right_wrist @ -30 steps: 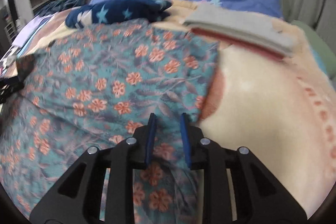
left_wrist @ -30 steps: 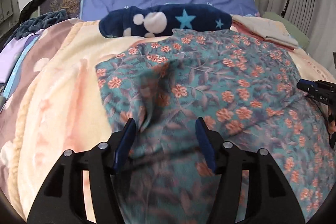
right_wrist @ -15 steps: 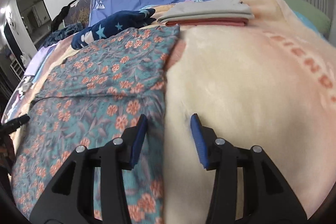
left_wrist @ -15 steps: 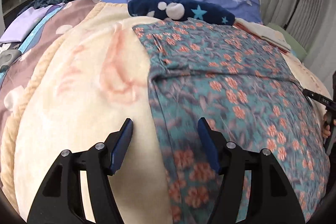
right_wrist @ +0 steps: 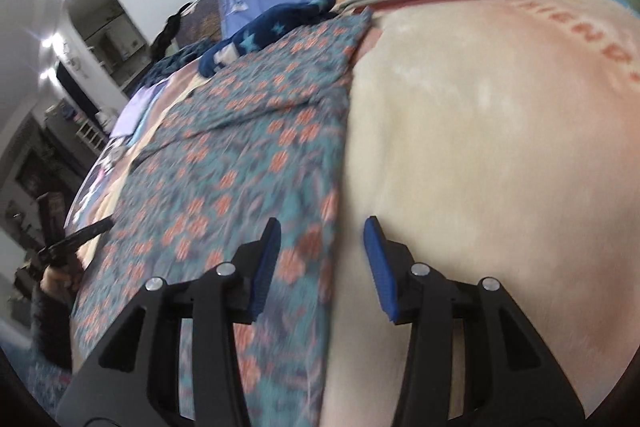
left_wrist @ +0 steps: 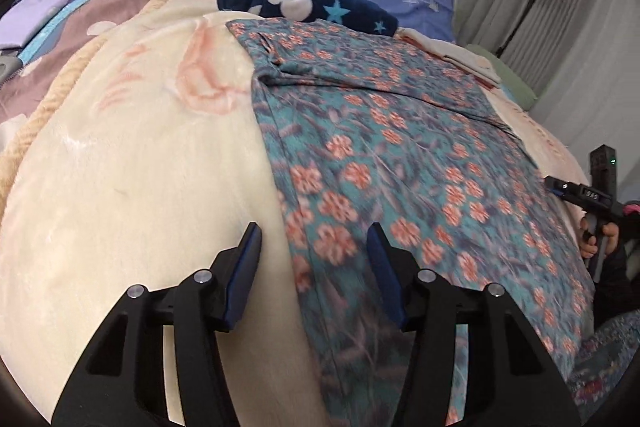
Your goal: Fold small clothes
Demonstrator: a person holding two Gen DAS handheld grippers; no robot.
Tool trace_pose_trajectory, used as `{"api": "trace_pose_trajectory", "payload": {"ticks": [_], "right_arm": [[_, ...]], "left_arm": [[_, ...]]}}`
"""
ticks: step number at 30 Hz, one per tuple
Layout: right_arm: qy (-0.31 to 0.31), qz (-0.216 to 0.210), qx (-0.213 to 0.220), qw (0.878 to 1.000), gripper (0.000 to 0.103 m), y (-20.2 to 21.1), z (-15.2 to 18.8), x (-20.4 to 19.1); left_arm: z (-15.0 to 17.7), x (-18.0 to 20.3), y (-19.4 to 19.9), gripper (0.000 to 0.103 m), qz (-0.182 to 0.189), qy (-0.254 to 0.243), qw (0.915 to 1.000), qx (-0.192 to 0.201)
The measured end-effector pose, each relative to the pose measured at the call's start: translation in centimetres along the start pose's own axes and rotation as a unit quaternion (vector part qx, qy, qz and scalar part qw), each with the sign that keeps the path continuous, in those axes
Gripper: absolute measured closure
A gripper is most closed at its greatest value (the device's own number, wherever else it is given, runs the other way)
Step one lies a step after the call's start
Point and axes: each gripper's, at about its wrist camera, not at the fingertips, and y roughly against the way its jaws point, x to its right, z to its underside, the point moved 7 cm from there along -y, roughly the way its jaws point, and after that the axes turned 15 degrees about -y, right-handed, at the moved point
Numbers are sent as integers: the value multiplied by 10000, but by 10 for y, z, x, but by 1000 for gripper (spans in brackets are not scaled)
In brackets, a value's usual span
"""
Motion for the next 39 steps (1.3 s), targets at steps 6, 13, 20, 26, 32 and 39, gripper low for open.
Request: {"api": "trace_pose_trajectory", "payload": {"ticks": [6,13,20,26,32,39], "right_arm": [[506,-122,-546,9972,58,23,47,-3],[508,-231,-763,9955,58,54,89,-2],[-100,-670,-812,9944,64,23,64,-8],[212,-1040,-1063,9887,76,56,98,-8],[-99,-1617,-680,9844,100,63,84,-31],[164,-2238,813,9711,101,162,12,-79]], "left_arm": [[33,35,16,49,303,-682,9968,-287],[61,56,45,49,633,-761,9943,-387],[39,42,19,48,865,-275,9958,-110],[65,57,45,60,1085,-430,9931,-76],[28,79,68,101,838,-552,9936,525],[-47,83,151,101,304,-774,9813,1735]]}}
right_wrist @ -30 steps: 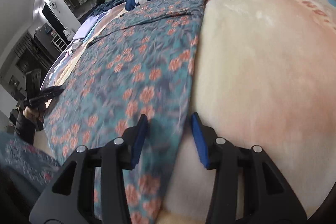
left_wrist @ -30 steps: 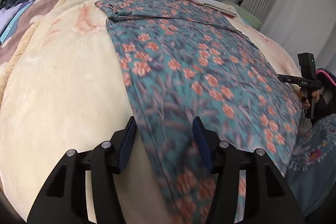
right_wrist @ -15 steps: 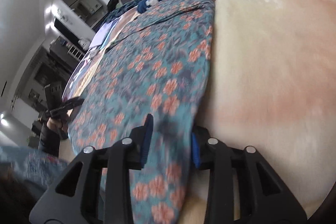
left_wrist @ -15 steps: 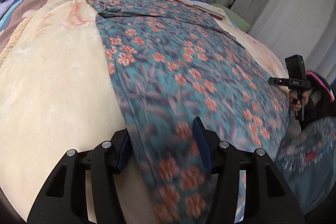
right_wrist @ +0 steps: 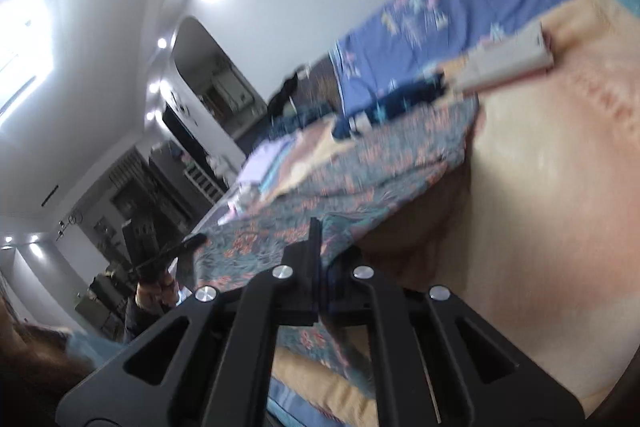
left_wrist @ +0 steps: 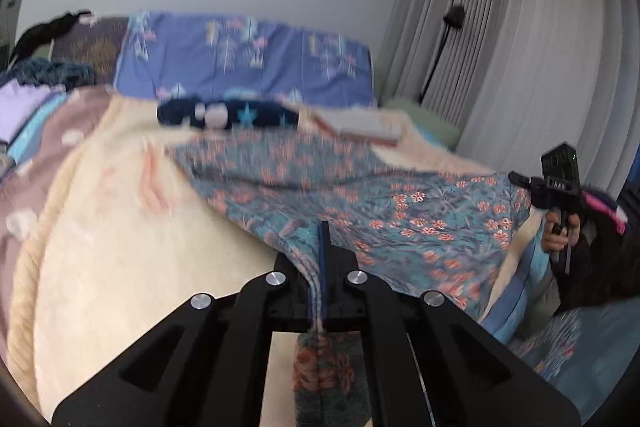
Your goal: Fold small clothes
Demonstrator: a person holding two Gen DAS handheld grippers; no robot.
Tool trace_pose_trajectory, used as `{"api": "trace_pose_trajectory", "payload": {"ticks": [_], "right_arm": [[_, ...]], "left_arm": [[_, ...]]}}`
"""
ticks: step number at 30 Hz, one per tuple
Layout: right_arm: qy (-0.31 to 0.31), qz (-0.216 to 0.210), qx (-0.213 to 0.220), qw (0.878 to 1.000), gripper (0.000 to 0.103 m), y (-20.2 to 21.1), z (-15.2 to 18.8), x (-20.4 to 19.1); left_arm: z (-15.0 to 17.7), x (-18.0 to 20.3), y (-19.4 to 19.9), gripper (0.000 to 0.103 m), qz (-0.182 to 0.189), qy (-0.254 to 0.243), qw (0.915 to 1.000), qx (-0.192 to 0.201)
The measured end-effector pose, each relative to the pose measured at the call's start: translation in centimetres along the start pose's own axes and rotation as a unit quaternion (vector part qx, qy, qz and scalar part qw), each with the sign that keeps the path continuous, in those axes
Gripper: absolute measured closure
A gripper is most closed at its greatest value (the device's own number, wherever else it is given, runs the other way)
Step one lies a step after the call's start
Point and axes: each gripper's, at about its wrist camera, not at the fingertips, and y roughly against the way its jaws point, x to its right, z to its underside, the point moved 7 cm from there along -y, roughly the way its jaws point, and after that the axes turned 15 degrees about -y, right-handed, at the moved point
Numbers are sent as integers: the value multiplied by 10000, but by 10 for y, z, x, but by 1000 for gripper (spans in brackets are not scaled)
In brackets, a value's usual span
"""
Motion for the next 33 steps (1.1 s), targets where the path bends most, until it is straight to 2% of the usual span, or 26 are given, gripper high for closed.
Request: {"api": "trace_pose_trajectory", "payload": {"ticks": [1,4,7,10,12,15,20,23,26,28,31,33], "right_arm": [[100,-76,115,9999,101,7,-6,-11],[640,-225,440,9967,101,37,-6,-49],[1164,-44,767,9902,101,70,8,-73],[1105,186,825,9903,101,76,13,-63],[820,456,617,9937,100,55,11,-35],[340,581,312,9972,100,20,1,-1],[-173,738,278,9967,100,-46,-47,39],[-415,1049,213,9934,100,-92,-78,68],[-776,1450,-23,9864,100,-134,-92,111],[-1014,1725,-194,9796,100,-154,-92,139],[-1277,1770,-275,9755,100,-163,-85,160],[-1221,1758,-307,9763,98,-161,-81,161]], "left_arm": [[-13,3,14,101,-8,-12,9997,245],[-28,18,47,101,-65,-96,9982,588],[-23,32,73,101,-179,-153,9973,690],[-5,39,69,100,-27,85,9984,552],[7,37,53,100,29,150,9992,377],[18,20,16,100,90,391,9992,19],[-4,-27,-47,100,75,442,9986,-269],[-14,-66,-93,100,-82,598,9970,-494],[0,-101,-145,100,-131,1018,9909,-876],[19,-118,-178,100,-93,1384,9836,-1153],[42,-128,-198,101,2,1795,9747,-1331],[44,-126,-194,101,108,1832,9752,-1238]]}}
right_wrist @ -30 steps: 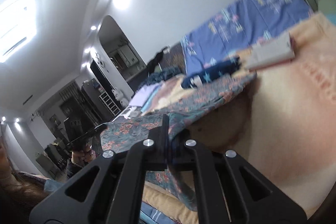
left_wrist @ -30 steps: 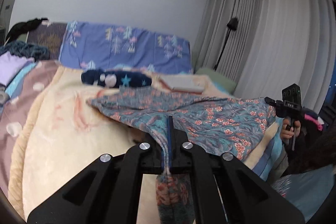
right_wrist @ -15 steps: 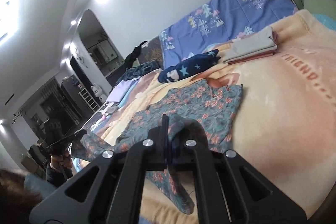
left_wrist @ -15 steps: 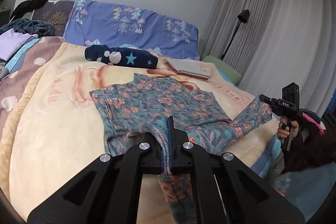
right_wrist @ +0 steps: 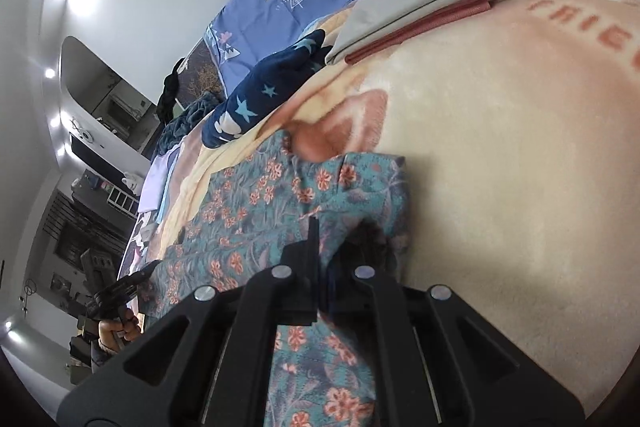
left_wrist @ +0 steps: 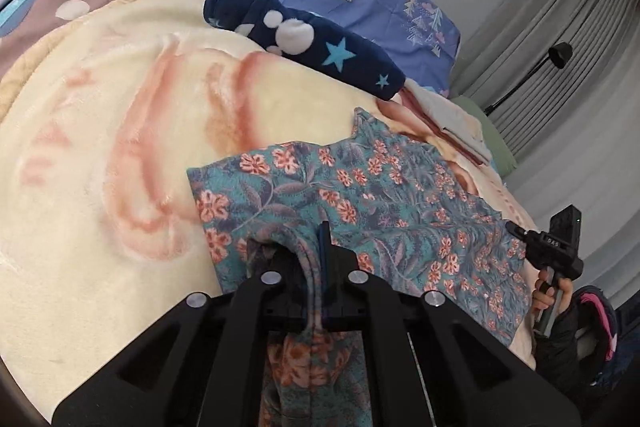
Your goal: Fold small clothes
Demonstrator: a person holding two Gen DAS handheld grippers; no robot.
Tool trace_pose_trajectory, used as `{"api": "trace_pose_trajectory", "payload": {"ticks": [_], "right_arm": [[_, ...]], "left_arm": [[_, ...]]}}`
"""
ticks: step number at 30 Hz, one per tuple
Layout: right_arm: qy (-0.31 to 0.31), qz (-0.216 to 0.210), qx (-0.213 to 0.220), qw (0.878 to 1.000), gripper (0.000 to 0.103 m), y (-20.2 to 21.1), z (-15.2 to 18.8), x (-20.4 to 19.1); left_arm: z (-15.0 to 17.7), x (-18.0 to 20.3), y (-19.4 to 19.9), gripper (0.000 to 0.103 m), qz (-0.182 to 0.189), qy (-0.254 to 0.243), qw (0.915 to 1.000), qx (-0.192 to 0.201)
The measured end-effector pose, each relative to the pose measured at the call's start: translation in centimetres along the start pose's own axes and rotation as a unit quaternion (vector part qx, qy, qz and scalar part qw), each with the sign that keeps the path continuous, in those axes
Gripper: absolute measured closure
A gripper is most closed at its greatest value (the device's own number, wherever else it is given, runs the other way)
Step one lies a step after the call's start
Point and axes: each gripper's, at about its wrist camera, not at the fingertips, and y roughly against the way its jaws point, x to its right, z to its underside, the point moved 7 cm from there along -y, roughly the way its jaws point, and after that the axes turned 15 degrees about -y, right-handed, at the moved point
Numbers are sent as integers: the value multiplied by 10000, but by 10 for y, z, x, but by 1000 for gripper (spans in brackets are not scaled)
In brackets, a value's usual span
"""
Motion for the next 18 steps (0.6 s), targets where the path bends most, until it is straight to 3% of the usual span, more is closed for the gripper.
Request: {"api": "trace_pose_trajectory", "payload": {"ticks": [5,10,11,12,13,18], "right_arm": [[453,216,-18,9987,89,17,11,-5],[1103,574,-42,9922,87,41,41,-1],[1170,655,-52,9910,91,45,46,2],[1181,687,-55,9906,96,46,49,3],[1172,646,-76,9910,98,48,50,3],[632,-345,87,9974,98,59,20,-22]], "left_arm": [[7,6,27,76,18,-163,9998,74],[36,18,45,76,8,-478,9986,-221],[40,20,47,78,-3,-529,9983,-252],[44,25,49,92,29,-636,9976,-279],[45,29,51,93,51,-714,9971,-266],[5,52,62,94,286,-854,9958,171]]}}
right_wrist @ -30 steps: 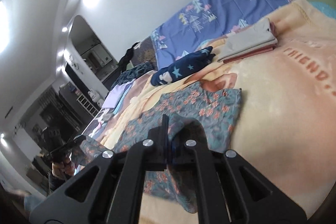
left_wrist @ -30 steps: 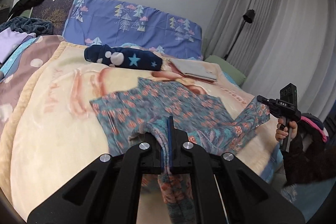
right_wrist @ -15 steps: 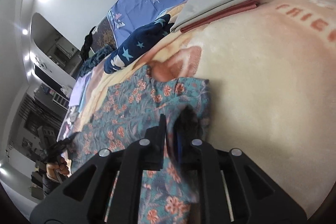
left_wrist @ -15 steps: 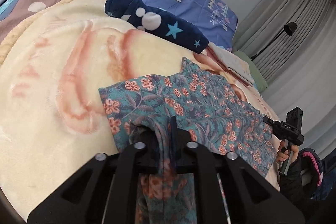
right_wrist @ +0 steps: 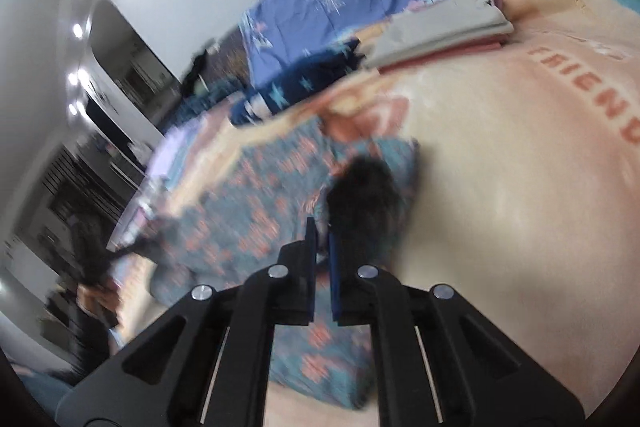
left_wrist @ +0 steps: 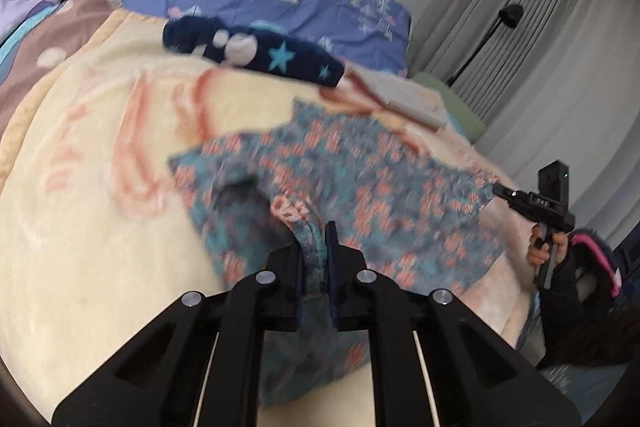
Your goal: Fold small clothes
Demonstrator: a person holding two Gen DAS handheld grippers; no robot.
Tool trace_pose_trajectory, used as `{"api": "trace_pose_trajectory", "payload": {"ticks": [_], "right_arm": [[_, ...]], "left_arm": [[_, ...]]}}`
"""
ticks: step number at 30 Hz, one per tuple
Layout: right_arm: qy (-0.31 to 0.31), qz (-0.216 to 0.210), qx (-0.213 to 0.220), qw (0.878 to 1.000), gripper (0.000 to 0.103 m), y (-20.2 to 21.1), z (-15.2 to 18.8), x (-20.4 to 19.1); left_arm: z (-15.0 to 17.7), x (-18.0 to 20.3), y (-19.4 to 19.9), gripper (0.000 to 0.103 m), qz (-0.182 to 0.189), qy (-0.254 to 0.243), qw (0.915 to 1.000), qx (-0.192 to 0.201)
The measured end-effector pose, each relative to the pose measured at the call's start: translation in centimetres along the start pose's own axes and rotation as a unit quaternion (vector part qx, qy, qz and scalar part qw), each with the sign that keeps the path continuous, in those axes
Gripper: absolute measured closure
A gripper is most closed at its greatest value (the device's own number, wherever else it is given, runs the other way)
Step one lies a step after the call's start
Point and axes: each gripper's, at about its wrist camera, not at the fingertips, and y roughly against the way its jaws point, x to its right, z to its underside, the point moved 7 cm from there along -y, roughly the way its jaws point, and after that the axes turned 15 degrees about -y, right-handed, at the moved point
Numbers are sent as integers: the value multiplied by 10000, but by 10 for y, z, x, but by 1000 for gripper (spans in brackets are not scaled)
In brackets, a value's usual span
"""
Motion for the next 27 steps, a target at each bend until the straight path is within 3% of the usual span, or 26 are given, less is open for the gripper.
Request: {"api": "trace_pose_trajectory", "payload": {"ticks": [3,6,8,10,12,14,19,21,22,23,24,27], "right_arm": [[-314,-164,323,9989,98,-10,-47,-9],[-568,135,459,9972,97,-37,-85,-4],[-929,563,381,9934,87,-64,-104,17],[-1134,787,263,9901,85,-76,-108,31],[-1015,865,200,9909,81,-82,-106,40],[-776,971,142,9921,66,-85,-104,44],[-506,1179,-292,9913,58,-108,-98,55],[-337,1249,-378,9909,62,-120,-97,51],[-232,1324,-335,9904,90,-123,-98,50],[-166,1342,-308,9903,97,-125,-99,47],[-206,1248,-229,9917,97,-122,-102,44],[-136,483,222,9985,98,-95,-117,16]], "left_arm": [[-49,-13,-6,94,-122,91,9990,429],[-85,-51,-36,92,-462,279,9966,621],[-83,-82,-63,73,-757,721,9941,278],[-72,-105,-84,65,-972,1096,9892,-70],[-65,-109,-92,58,-1111,914,9894,-178],[-59,-108,-95,46,-1030,703,9919,-245],[-48,-116,-121,45,-1018,583,9901,-771],[-48,-118,-130,52,-988,528,9903,-828],[-50,-117,-133,94,-931,501,9911,-812],[-52,-115,-134,101,-882,512,9916,-796],[-56,-114,-130,101,-917,510,9922,-679],[-78,-101,-96,101,-953,287,9950,-10]]}}
